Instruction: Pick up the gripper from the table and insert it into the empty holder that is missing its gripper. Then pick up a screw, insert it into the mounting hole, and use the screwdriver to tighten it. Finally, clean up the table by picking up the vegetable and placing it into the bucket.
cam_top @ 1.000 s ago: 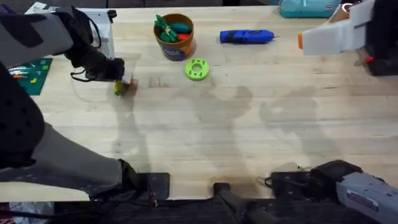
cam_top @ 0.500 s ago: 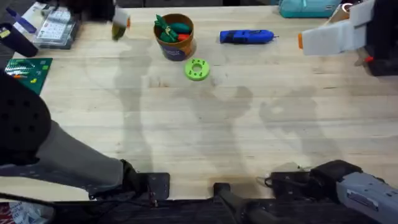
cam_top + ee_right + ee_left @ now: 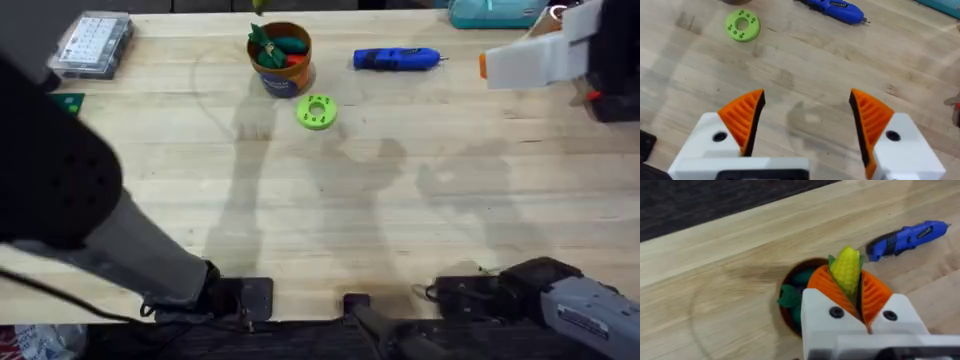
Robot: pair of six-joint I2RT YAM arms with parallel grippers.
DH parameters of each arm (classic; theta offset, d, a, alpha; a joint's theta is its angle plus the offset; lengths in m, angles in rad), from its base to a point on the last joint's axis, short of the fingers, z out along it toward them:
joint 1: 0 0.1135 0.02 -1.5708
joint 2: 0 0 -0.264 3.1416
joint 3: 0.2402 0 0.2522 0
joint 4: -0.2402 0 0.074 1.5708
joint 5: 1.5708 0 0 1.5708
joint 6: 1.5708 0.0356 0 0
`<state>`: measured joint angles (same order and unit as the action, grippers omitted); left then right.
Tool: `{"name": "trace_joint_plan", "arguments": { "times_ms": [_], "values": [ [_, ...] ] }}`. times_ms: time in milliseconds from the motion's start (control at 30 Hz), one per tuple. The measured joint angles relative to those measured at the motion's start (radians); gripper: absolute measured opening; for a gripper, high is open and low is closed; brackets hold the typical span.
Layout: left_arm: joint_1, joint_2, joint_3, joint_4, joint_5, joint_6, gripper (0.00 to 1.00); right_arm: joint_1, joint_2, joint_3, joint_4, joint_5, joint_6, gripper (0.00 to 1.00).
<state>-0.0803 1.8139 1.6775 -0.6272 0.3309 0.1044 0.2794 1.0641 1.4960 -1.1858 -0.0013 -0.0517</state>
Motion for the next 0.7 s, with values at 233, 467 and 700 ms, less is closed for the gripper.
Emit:
{"name": "trace_joint_plan", "arguments": {
  "times_ms": [233, 467, 700],
  "values": [
    [-0.026, 0.125, 0.000, 0.018, 0.002, -0.094, 0.028, 0.000, 0.000, 0.000, 0.000, 0.000, 0.000, 0.993],
    [-0.033, 0.162, 0.000, 0.015, 0.005, -0.132, 0.450, 0.000, 0.000, 0.000, 0.000, 0.000, 0.000, 0.993],
    [-0.033, 0.160, 0.000, -0.008, 0.010, -0.137, 0.812, 0.000, 0.000, 0.000, 0.000, 0.000, 0.000, 0.993]
  ]
}}
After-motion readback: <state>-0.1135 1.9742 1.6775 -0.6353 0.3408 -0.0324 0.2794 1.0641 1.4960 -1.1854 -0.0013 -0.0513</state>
